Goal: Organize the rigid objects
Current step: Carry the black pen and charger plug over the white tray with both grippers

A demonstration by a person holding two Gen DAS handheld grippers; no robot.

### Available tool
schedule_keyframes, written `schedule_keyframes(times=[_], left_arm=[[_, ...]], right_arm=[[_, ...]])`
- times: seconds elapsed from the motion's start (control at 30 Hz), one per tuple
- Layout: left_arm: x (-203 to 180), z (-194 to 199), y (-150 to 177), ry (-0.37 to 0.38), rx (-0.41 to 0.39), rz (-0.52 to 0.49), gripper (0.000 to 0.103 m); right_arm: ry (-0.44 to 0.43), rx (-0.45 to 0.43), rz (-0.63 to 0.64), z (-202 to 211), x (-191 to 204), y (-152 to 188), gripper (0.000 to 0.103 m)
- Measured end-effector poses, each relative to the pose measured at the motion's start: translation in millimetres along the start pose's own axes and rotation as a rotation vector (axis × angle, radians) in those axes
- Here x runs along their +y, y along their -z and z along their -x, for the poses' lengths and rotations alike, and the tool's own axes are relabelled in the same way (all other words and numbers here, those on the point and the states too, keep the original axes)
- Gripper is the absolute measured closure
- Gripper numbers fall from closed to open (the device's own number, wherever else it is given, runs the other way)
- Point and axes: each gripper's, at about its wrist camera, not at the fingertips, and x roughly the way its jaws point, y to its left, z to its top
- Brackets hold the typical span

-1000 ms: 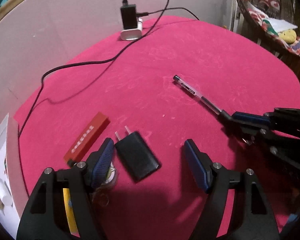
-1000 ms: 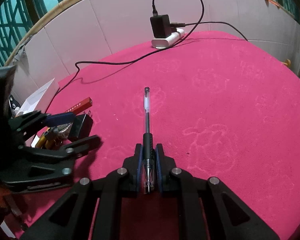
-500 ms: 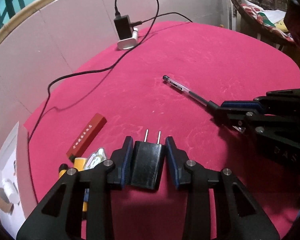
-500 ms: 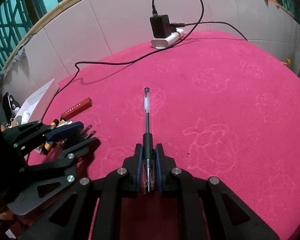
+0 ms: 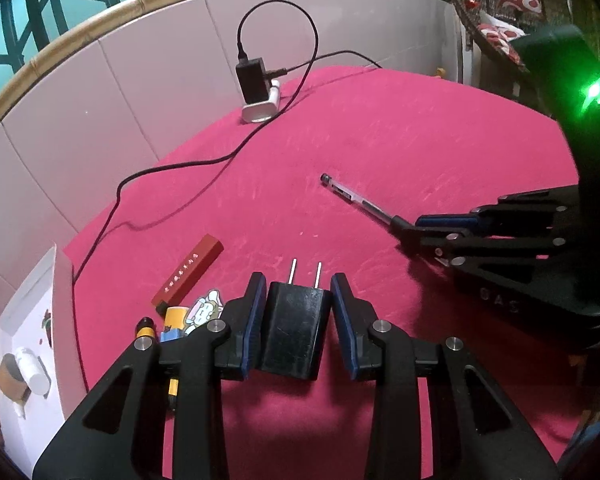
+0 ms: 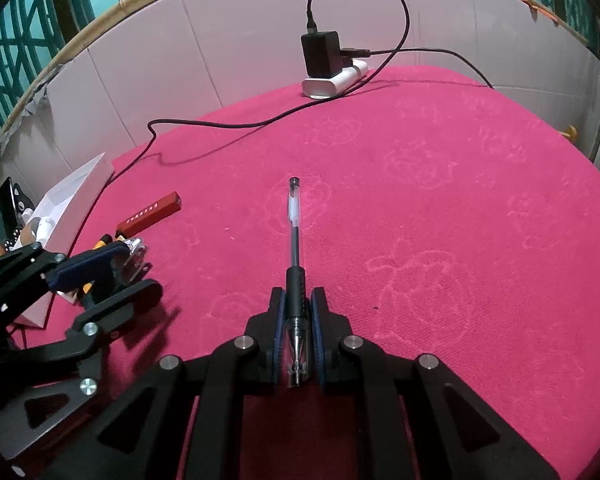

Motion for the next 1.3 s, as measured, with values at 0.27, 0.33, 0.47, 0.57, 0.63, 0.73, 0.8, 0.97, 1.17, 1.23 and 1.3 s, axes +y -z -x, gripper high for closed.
schedule_keyframes(times=[0.27,0.33,0.47,0.57,0.63,0.73,0.8,0.97,1.17,1.23,1.3], left_arm=[[1,14,3,0.002,-0.021,0.005,0.07],[2,17,4,0.004,-0.027,0.009,0.07],[3,23,4,0.006,-0.041,0.018,0.07],[5,29,5,0.008,-0.052,0.026,0.07],[7,33,5,0.01,-0.061,0.031,0.07],[9,41,6,0.011,-0.075,0.04,0.07],[12,46,6,0.011,-0.087,0.047,0.07],[21,55,6,0.007,-0.108,0.068,0.07],[32,63,11,-0.002,-0.12,0.092,0.07],[36,64,13,-0.003,-0.119,0.1,0.07],[38,64,13,-0.003,-0.121,0.11,0.07]], right_arm=[[0.053,-0.054,0.016,10,3,3,0.092],[0.048,-0.06,0.018,13,6,2,0.092],[0.041,-0.092,0.033,25,14,-4,0.092],[0.036,-0.119,0.042,36,19,-9,0.092],[0.034,-0.139,0.051,44,24,-12,0.092],[0.034,-0.161,0.063,53,30,-17,0.092],[0.032,-0.177,0.073,60,36,-19,0.092],[0.032,-0.201,0.096,70,49,-23,0.092],[0.033,-0.204,0.101,71,55,-23,0.093],[0.032,-0.202,0.104,71,58,-22,0.093],[0.032,-0.205,0.107,72,59,-23,0.093]])
